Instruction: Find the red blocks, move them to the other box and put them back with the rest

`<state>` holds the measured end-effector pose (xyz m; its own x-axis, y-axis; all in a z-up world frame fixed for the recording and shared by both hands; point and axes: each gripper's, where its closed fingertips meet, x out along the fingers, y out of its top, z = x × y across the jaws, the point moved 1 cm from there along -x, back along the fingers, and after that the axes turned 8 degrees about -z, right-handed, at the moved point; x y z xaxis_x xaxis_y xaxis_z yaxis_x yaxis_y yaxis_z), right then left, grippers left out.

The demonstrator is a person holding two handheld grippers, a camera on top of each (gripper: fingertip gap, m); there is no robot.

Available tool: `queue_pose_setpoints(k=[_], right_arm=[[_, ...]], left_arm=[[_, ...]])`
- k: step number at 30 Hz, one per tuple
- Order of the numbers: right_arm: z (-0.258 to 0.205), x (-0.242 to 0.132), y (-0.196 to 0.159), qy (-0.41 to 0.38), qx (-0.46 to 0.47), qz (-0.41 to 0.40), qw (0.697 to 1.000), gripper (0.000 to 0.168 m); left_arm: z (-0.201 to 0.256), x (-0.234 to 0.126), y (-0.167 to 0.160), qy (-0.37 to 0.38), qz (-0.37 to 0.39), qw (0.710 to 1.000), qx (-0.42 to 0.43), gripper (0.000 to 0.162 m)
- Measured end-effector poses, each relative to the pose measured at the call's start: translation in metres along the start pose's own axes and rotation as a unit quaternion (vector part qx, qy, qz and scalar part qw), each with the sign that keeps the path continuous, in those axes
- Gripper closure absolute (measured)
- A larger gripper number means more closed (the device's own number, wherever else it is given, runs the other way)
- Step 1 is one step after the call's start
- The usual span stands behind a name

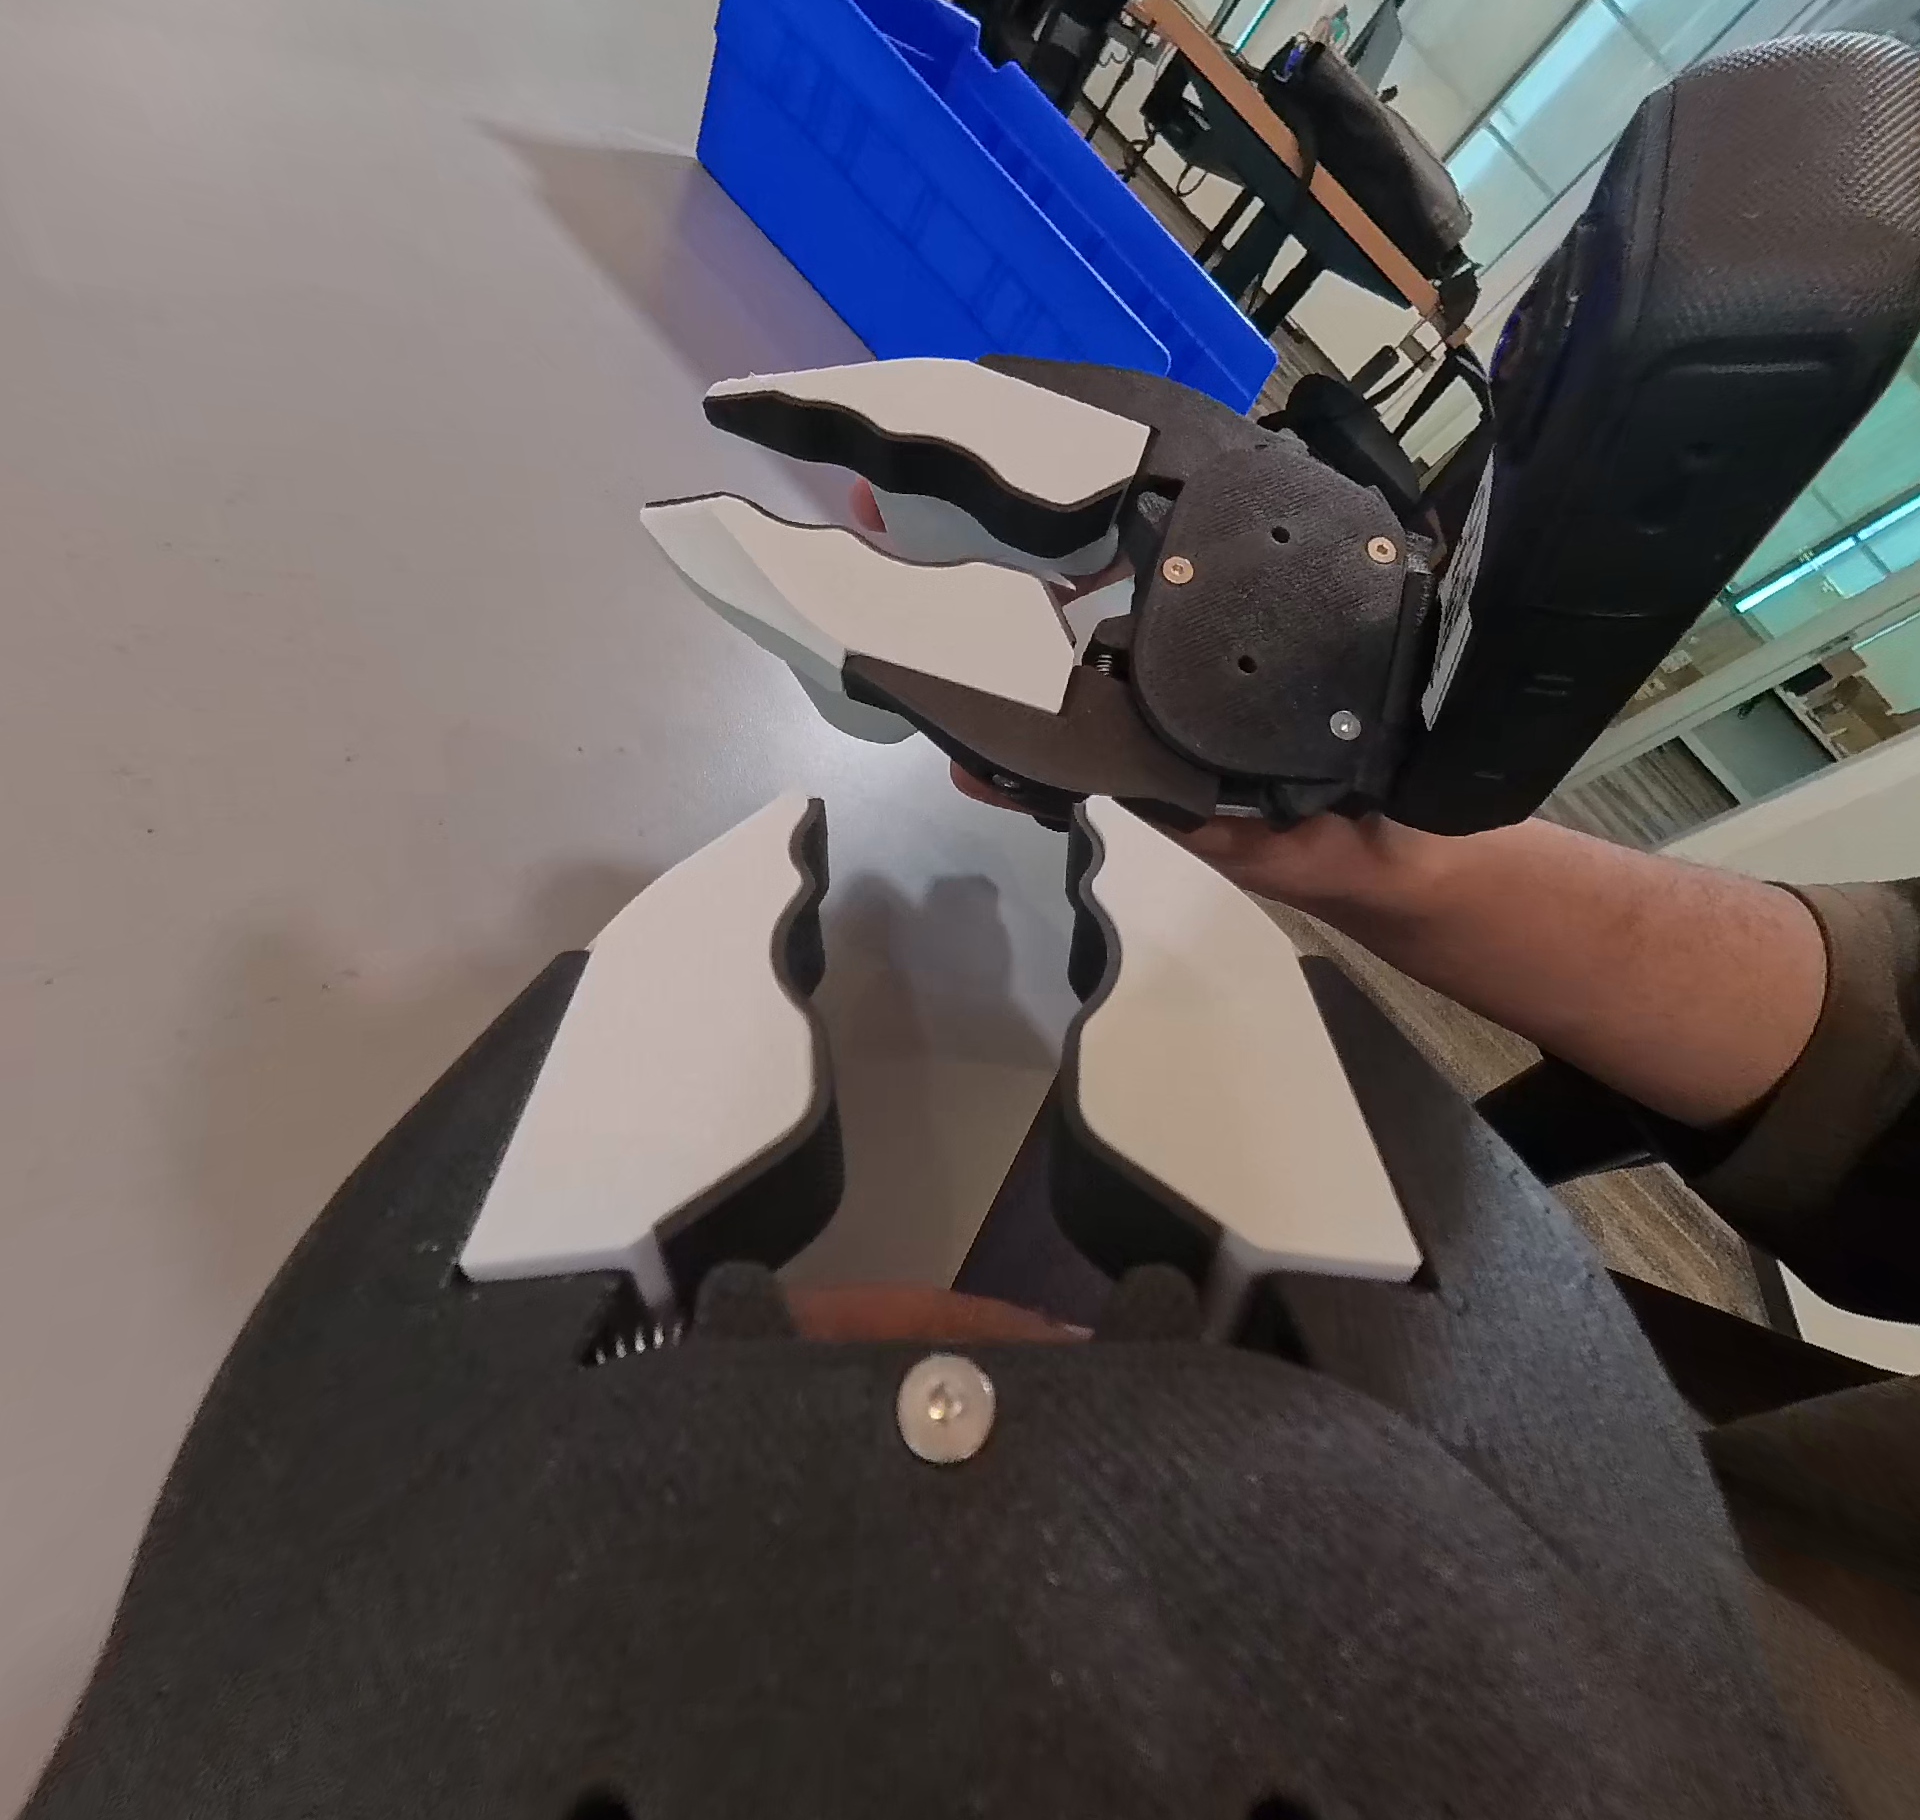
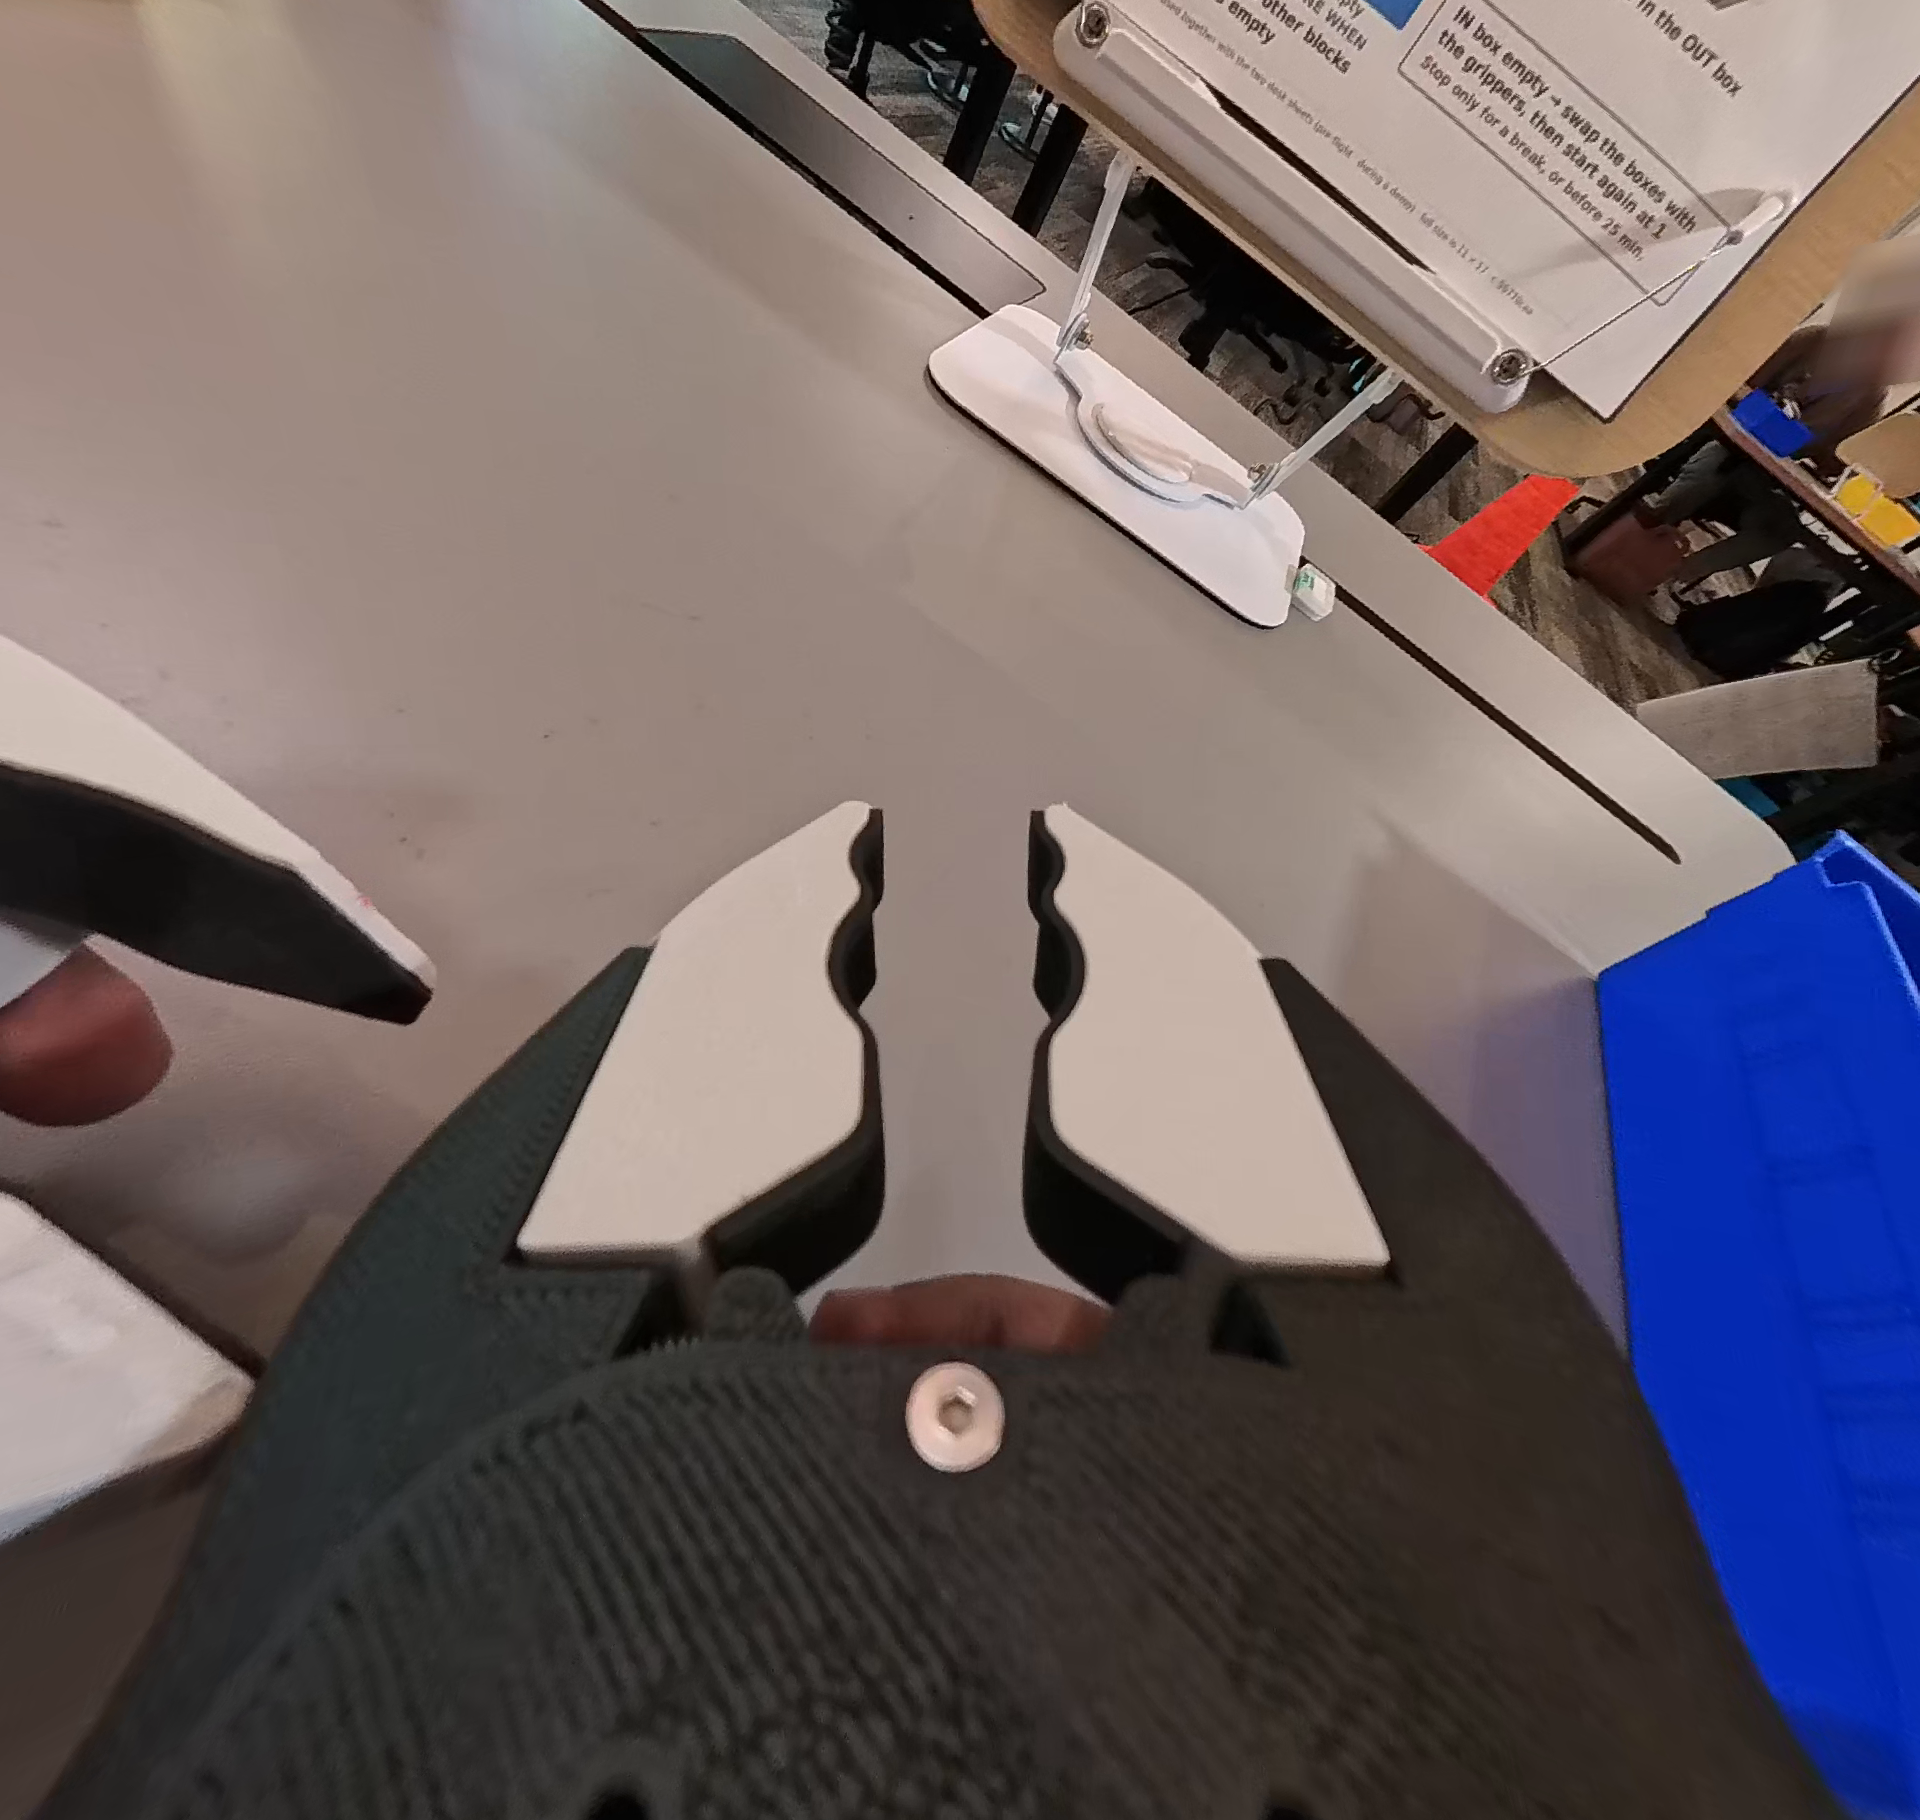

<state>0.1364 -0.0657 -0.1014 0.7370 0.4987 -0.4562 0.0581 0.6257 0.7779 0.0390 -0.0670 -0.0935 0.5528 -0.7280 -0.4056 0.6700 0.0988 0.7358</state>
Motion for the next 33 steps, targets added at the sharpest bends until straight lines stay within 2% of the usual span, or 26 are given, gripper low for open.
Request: queue_pose_setpoints(k=[33], right_arm=[[-0.0013,-0.0007,0.0009,0.003,0.002,0.001,1.000,0.141]], left_arm=[[-0.0021,0.0009,-0.0014,0.004,-0.005,1.000,-0.004,0.118]])
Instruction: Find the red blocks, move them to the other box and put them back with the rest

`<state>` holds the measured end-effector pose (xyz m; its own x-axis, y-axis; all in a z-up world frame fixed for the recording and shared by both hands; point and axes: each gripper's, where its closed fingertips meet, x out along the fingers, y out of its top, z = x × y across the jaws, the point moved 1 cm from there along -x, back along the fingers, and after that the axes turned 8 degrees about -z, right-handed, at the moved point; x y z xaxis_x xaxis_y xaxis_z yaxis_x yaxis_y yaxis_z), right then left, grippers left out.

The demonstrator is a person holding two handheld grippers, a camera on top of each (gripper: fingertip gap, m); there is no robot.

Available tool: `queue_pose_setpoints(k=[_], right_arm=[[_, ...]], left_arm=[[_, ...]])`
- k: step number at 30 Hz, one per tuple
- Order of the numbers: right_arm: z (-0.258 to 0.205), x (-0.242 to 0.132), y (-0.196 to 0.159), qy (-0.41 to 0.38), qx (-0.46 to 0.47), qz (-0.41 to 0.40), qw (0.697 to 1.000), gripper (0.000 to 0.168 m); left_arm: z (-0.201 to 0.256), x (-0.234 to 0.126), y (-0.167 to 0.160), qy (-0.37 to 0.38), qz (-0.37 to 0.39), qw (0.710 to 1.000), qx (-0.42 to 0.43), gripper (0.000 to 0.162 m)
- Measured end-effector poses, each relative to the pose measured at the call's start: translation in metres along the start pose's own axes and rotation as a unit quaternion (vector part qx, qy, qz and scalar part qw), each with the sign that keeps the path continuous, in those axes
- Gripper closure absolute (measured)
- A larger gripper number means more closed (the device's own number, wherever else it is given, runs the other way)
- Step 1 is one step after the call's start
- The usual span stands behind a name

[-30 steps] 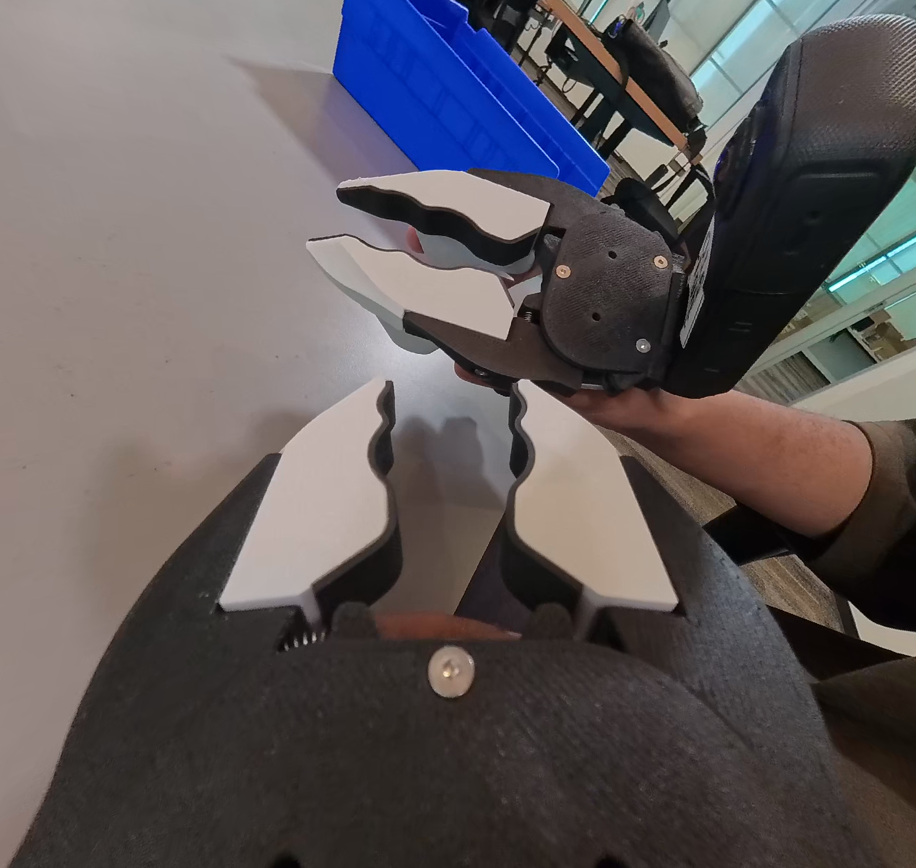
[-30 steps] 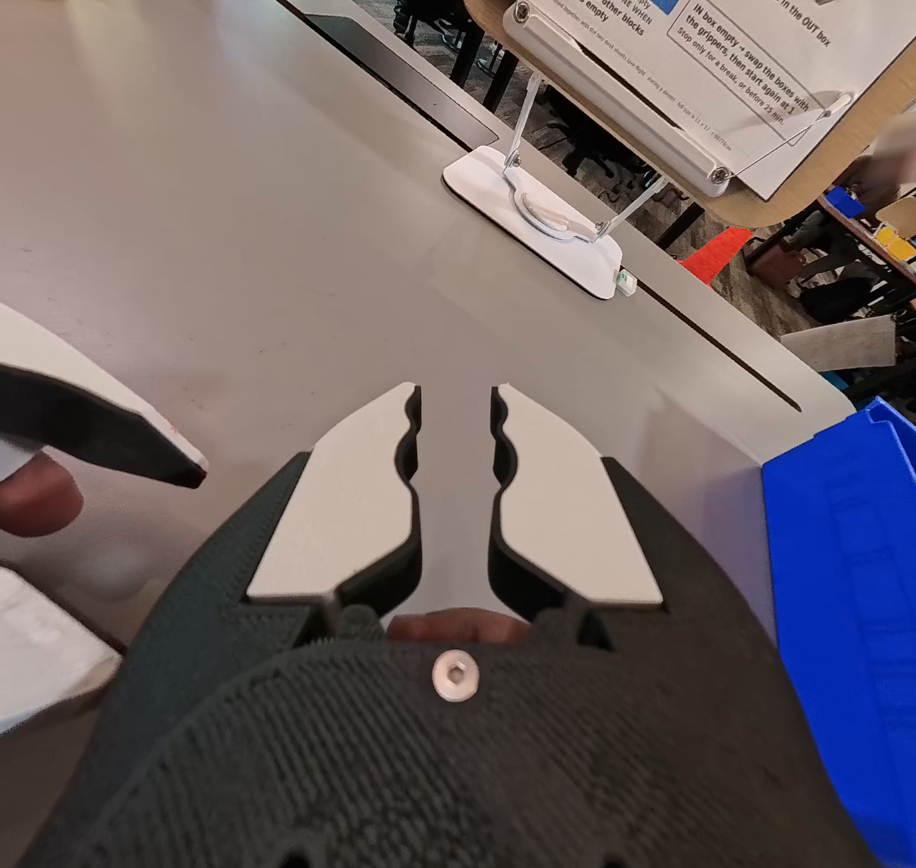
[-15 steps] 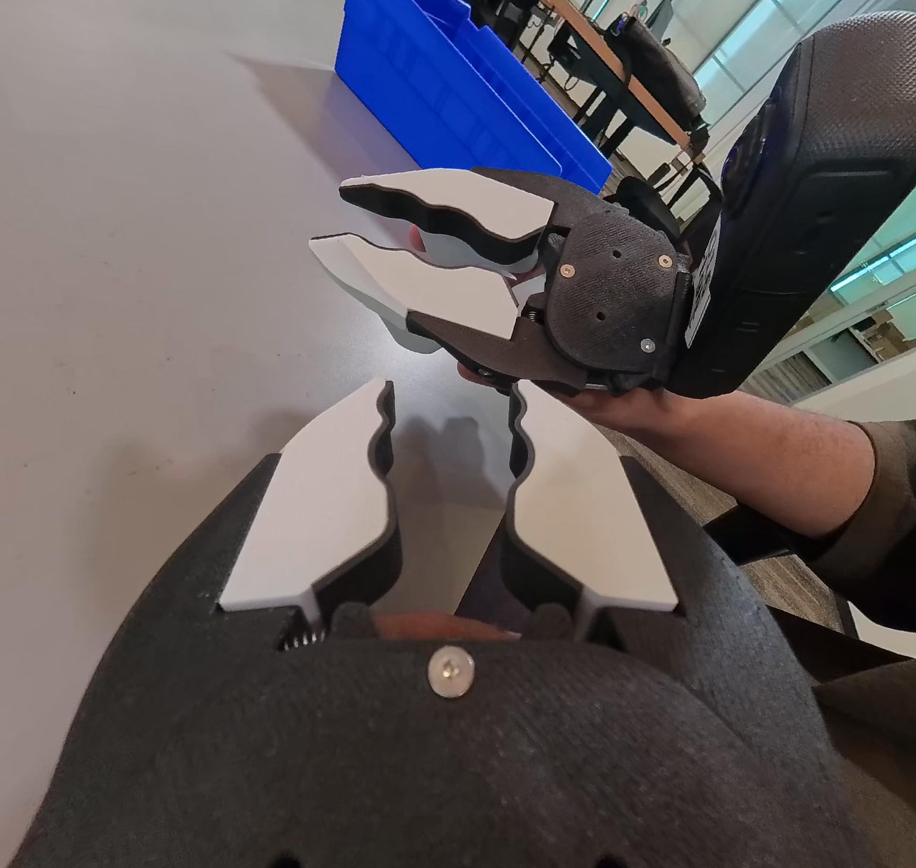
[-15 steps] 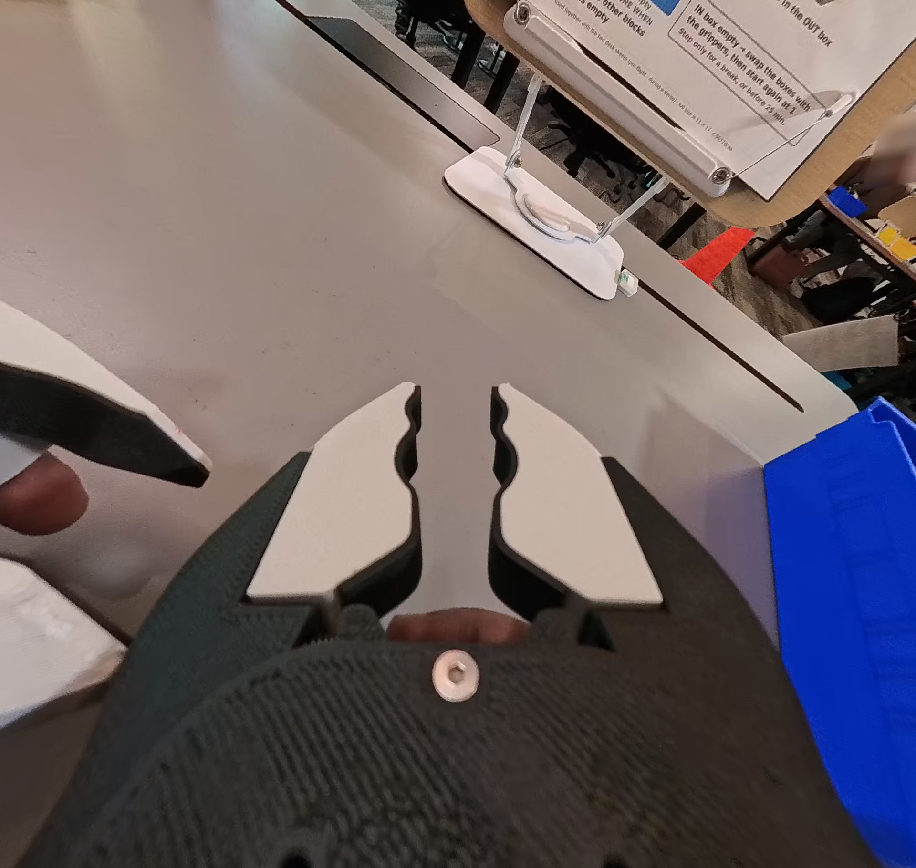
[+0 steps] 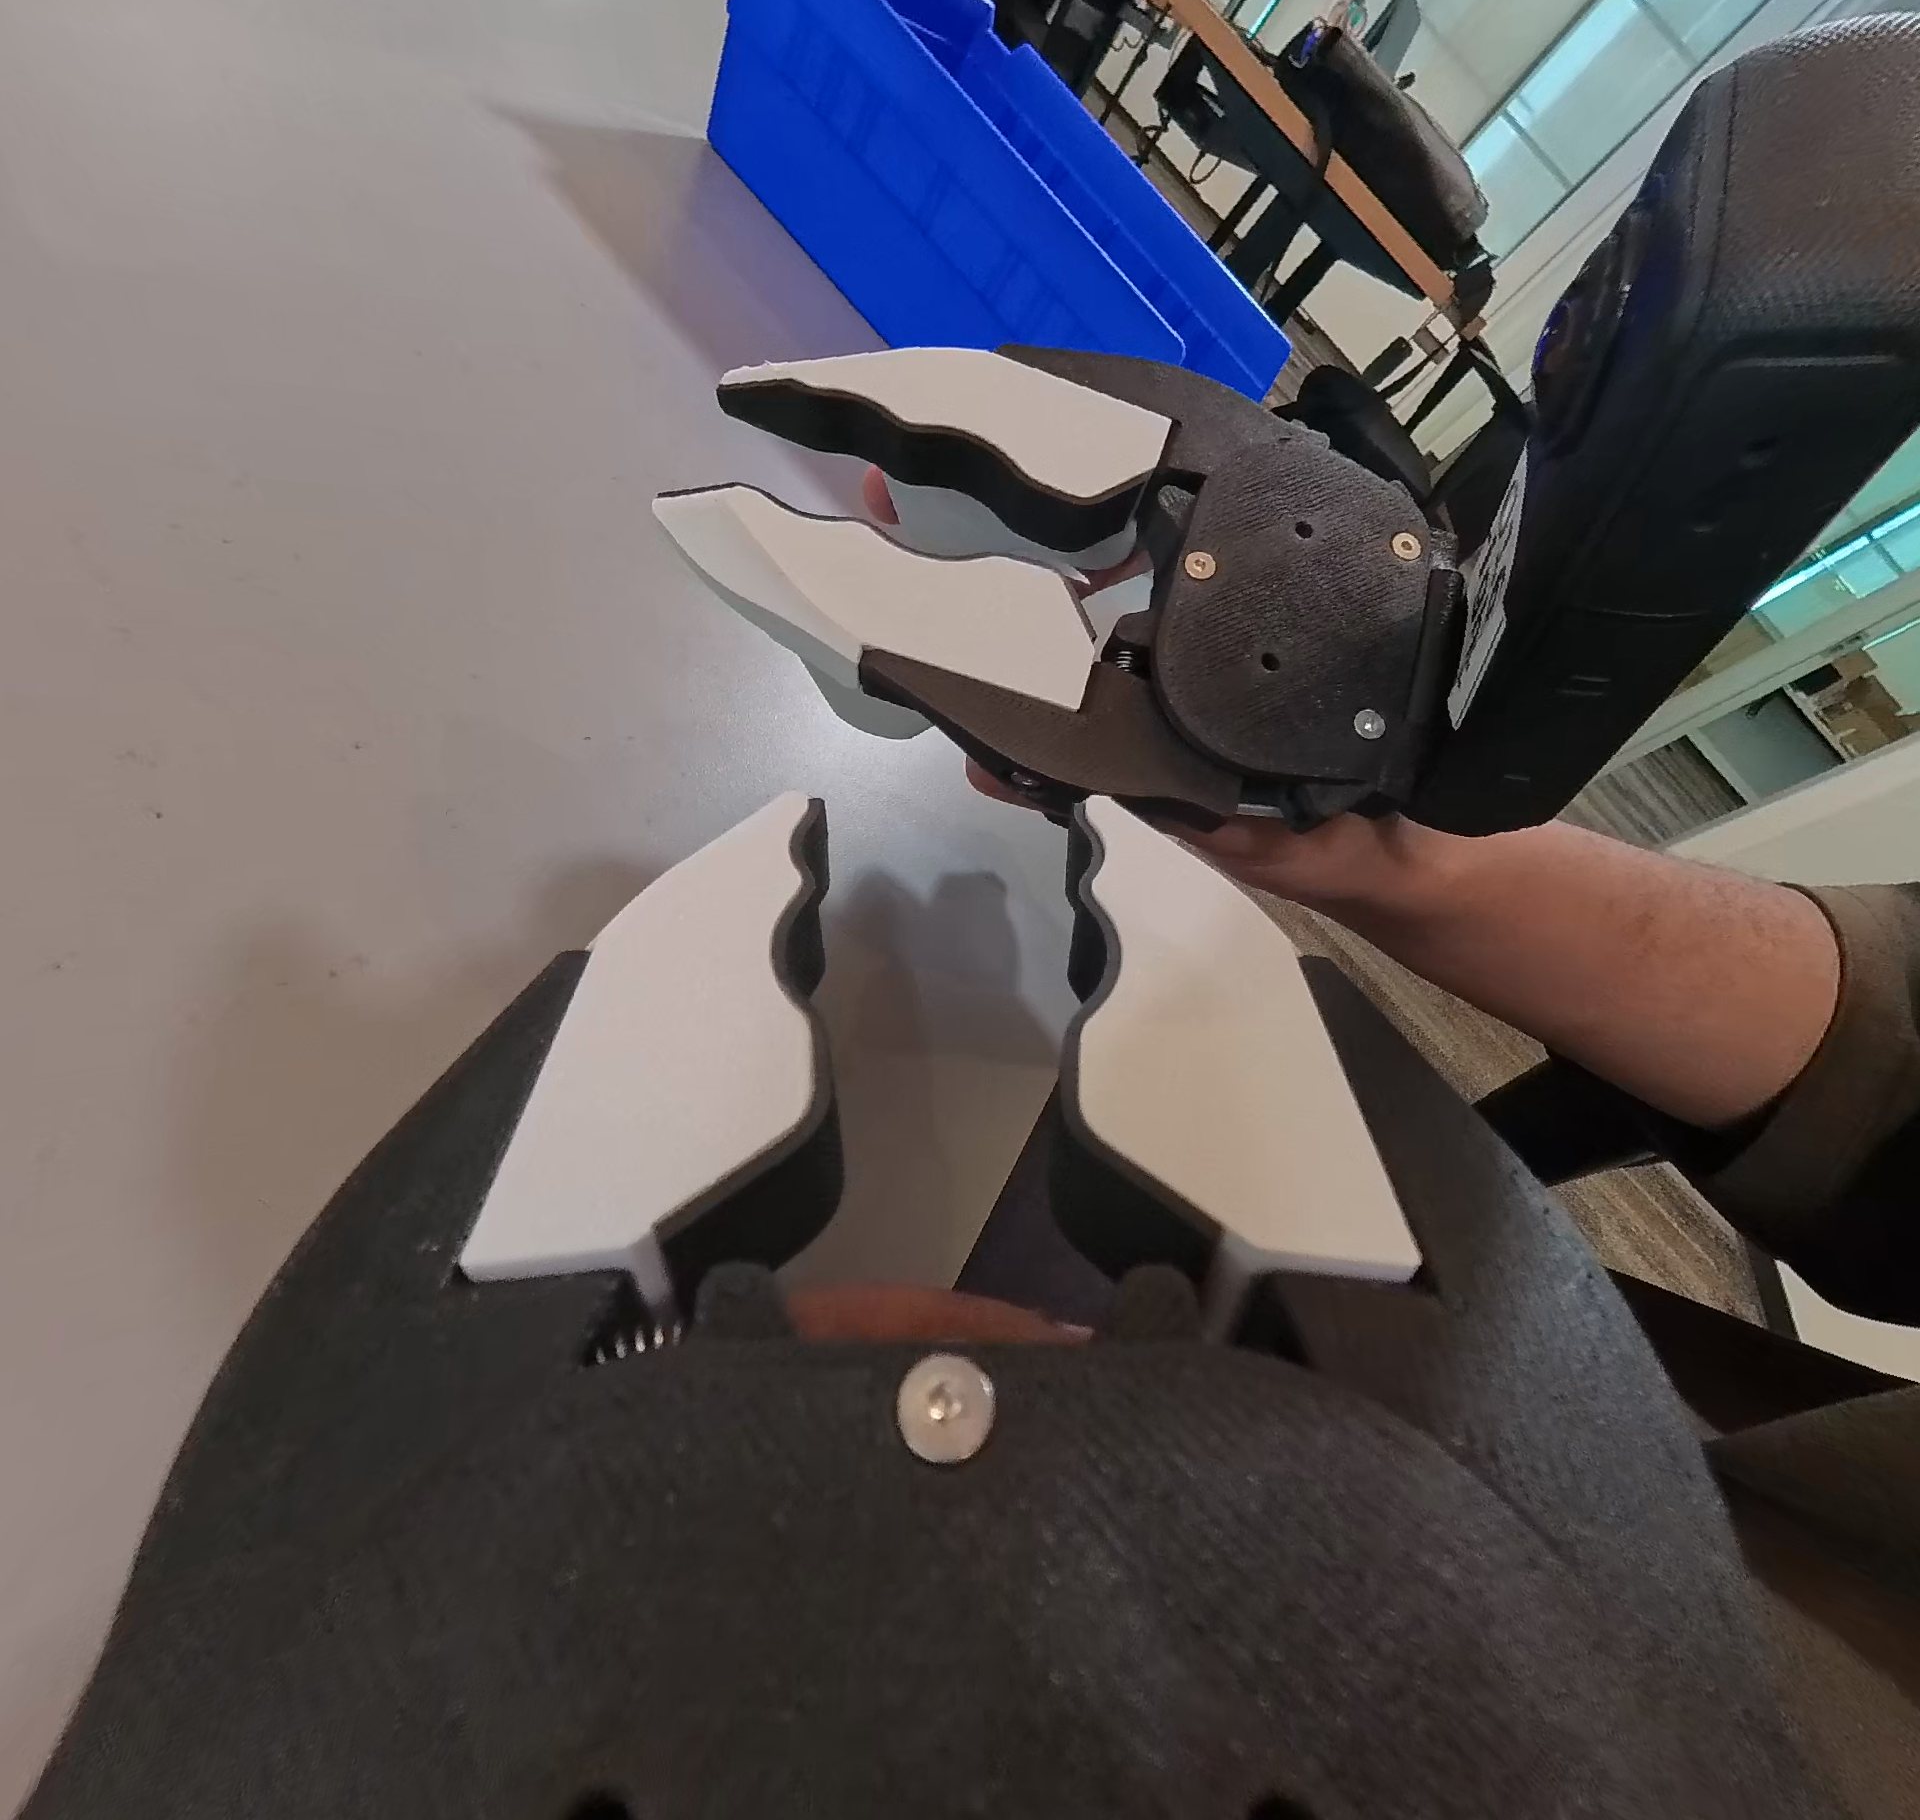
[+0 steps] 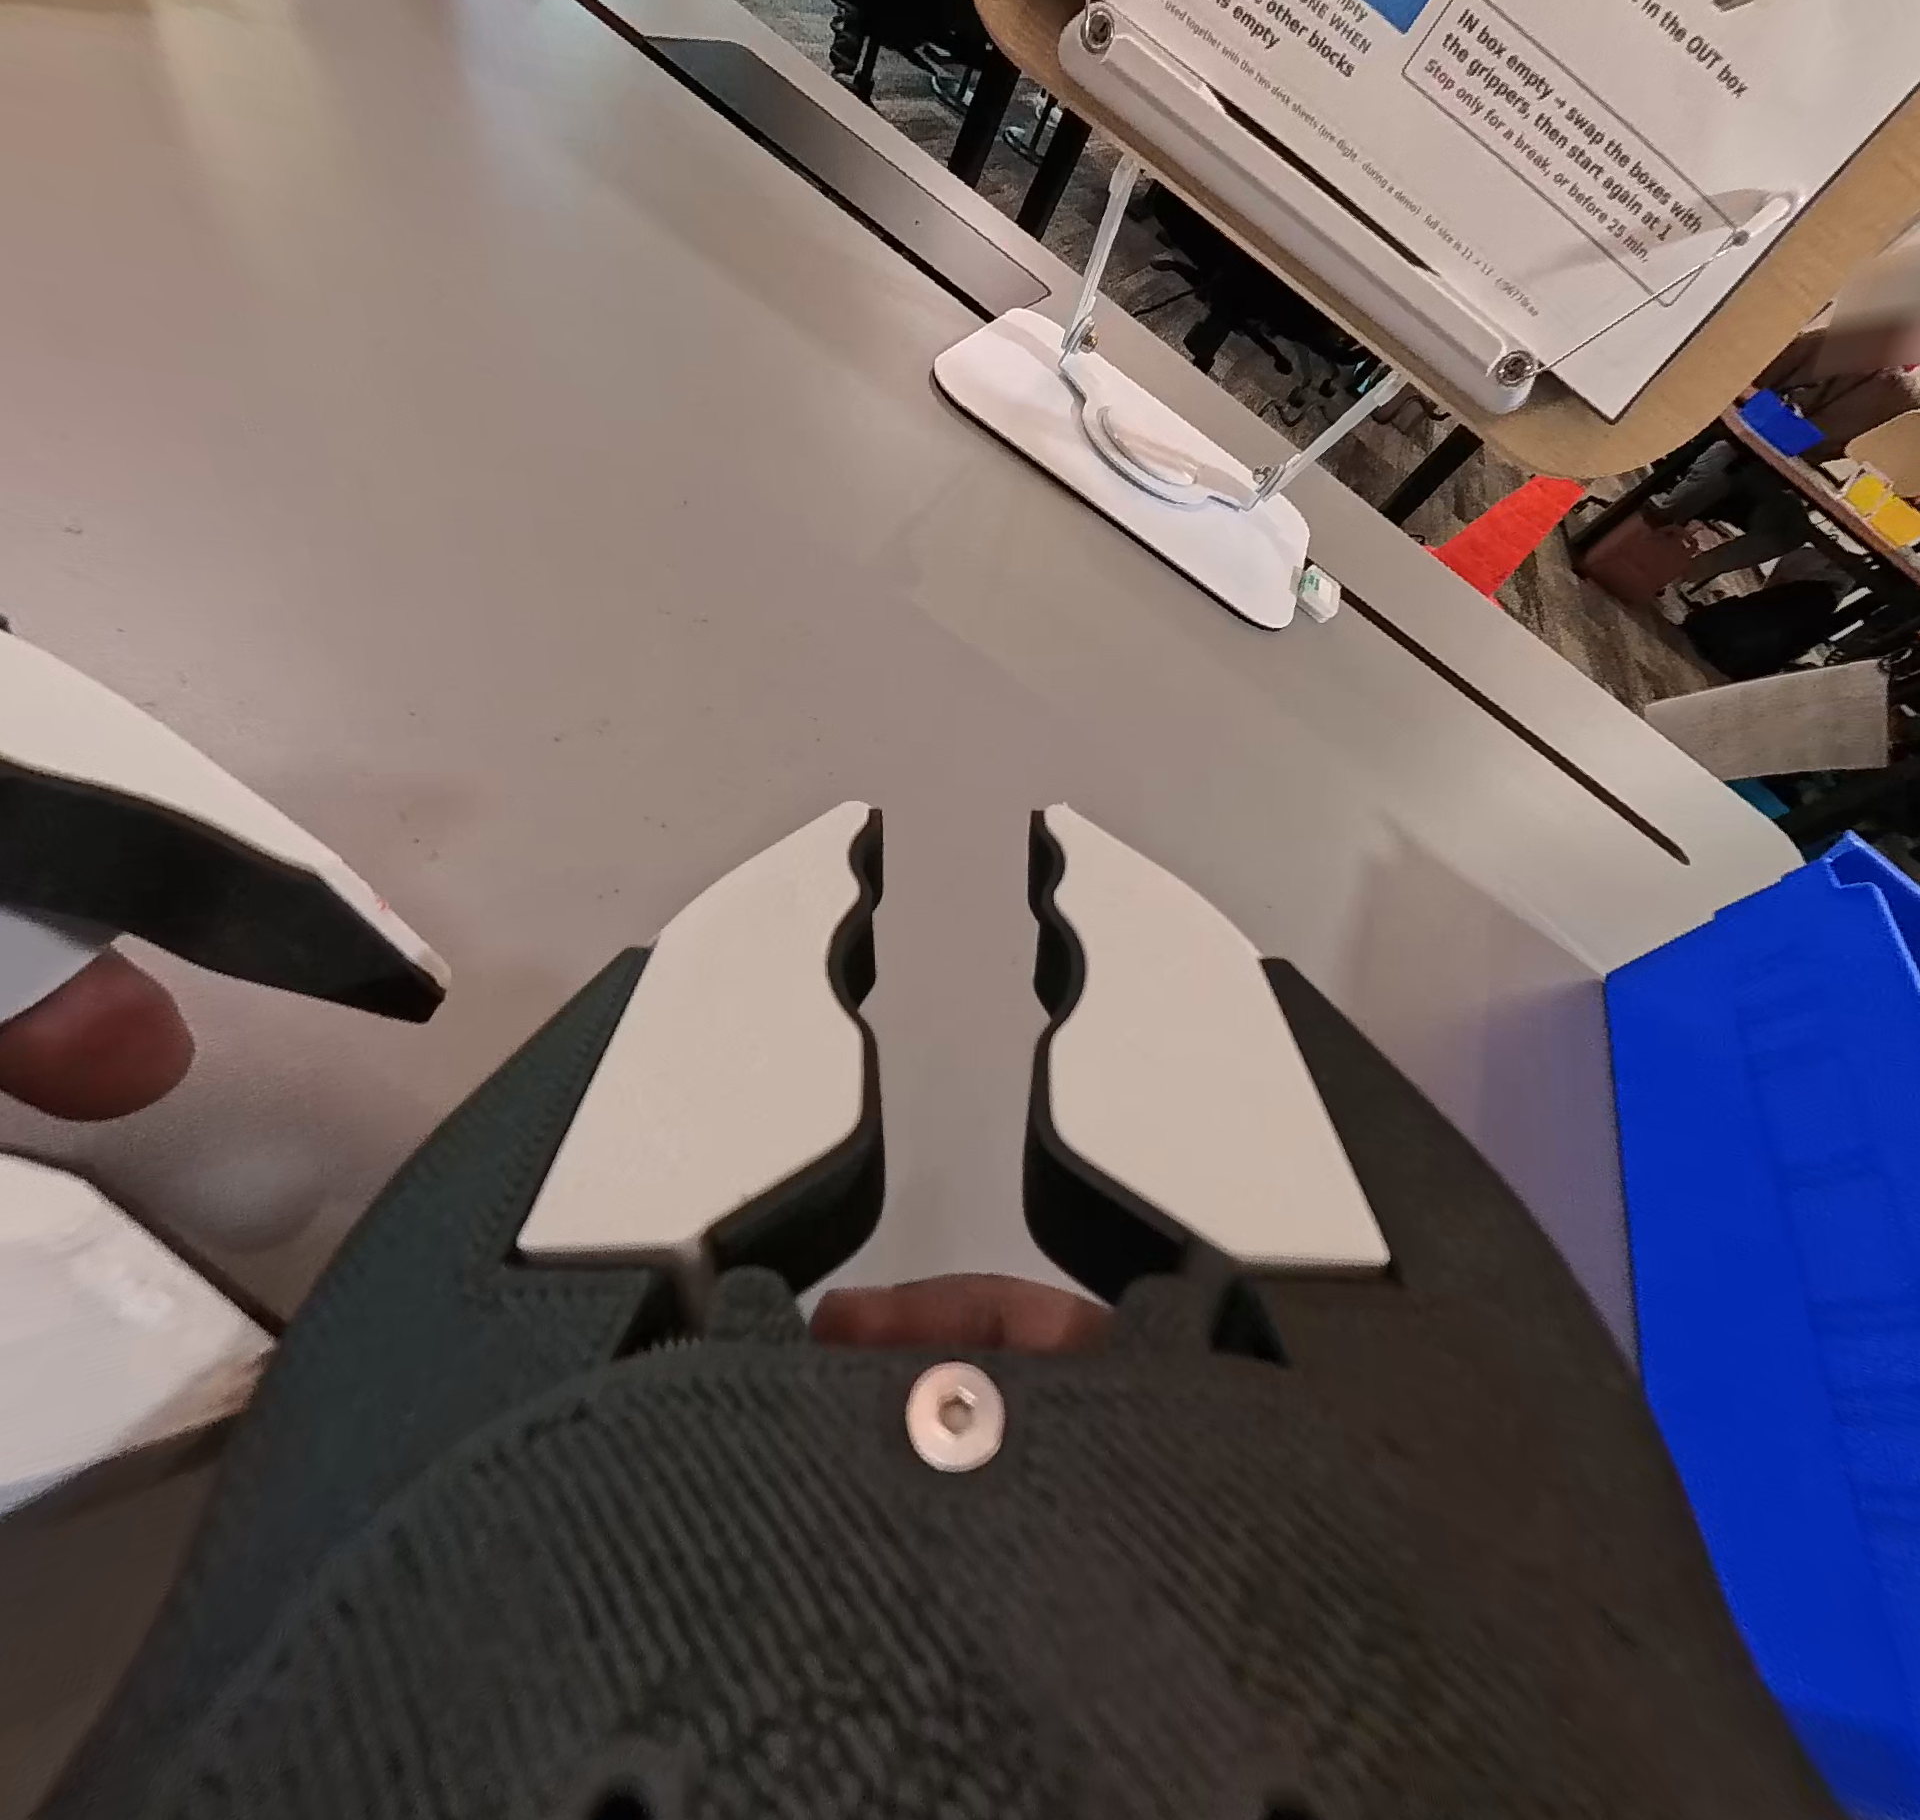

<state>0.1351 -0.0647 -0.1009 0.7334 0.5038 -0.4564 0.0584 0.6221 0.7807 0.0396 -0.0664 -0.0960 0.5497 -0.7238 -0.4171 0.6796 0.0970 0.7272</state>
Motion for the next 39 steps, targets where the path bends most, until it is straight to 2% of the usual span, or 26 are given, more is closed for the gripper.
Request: queue_pose_setpoints(k=[13,20,28,33,36,39], right_arm=[[0.000,0.000,0.000,0.002,0.000,0.000,1.000,0.141],[0.001,-0.004,0.000,0.018,0.025,0.000,1.000,0.141],[-0.021,-0.010,0.006,0.119,0.063,0.003,0.991,0.146],[-0.031,0.005,0.006,0.192,0.094,0.011,0.977,0.147],[-0.014,0.026,0.007,0.181,0.101,-0.003,0.978,0.147],[0.006,0.042,0.039,0.178,0.129,0.035,0.975,0.147]], left_arm=[[-0.002,0.001,-0.001,0.007,-0.005,1.000,-0.003,0.118],[-0.015,-0.004,0.001,0.039,-0.003,0.999,0.003,0.120],[-0.048,-0.023,0.012,0.108,0.015,0.994,-0.008,0.121],[-0.077,-0.034,0.026,0.141,0.053,0.988,-0.025,0.124],[-0.108,-0.034,0.032,0.190,0.042,0.981,0.000,0.124],[-0.130,-0.030,0.043,0.236,0.012,0.969,0.075,0.125]])
